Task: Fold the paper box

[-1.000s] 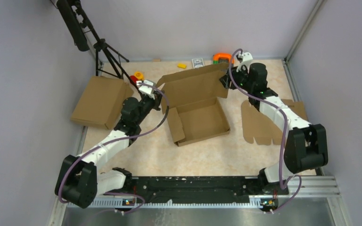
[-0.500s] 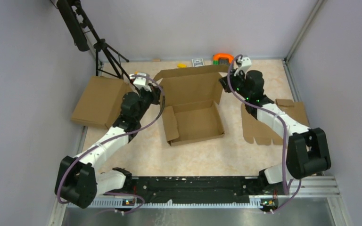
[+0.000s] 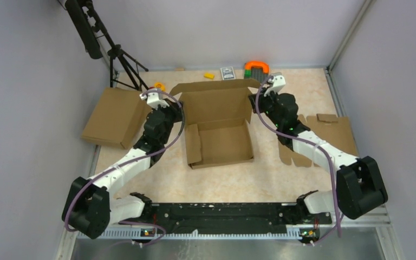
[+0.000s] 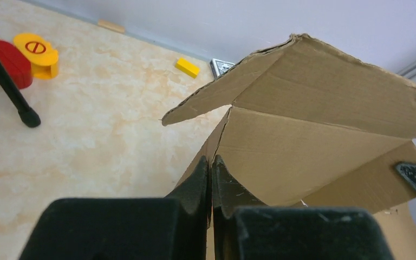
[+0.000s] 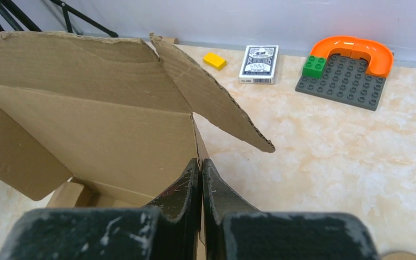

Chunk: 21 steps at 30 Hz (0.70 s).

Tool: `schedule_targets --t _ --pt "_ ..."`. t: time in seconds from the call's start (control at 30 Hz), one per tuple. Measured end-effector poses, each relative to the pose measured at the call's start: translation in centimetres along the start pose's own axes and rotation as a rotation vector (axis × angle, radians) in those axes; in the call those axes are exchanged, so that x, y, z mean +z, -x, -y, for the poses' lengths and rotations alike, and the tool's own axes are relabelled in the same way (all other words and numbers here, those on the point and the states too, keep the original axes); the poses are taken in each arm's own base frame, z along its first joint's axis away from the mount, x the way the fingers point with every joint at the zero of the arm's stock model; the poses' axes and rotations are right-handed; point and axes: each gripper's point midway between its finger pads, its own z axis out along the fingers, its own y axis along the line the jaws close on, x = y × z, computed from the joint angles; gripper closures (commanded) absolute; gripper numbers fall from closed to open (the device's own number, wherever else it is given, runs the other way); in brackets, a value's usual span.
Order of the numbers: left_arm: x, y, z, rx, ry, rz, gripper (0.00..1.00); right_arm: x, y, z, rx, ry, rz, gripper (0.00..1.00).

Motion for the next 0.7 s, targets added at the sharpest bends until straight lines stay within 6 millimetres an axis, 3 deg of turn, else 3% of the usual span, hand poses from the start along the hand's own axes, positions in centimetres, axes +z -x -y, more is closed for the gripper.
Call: schedule_targets --t 0.4,0.7 --pt "-0.3 -0.7 -0.9 -0.183 0.046 0.064 1.00 -0.8 -0.5 -0.8 -0.025 -0.036 0.037 1.00" --pt "1.3 -0.2 -0.7 -0.208 0.125 0.021 1.00 -0.7 -0.4 -0.6 -0.044 -0.056 0.037 1.00"
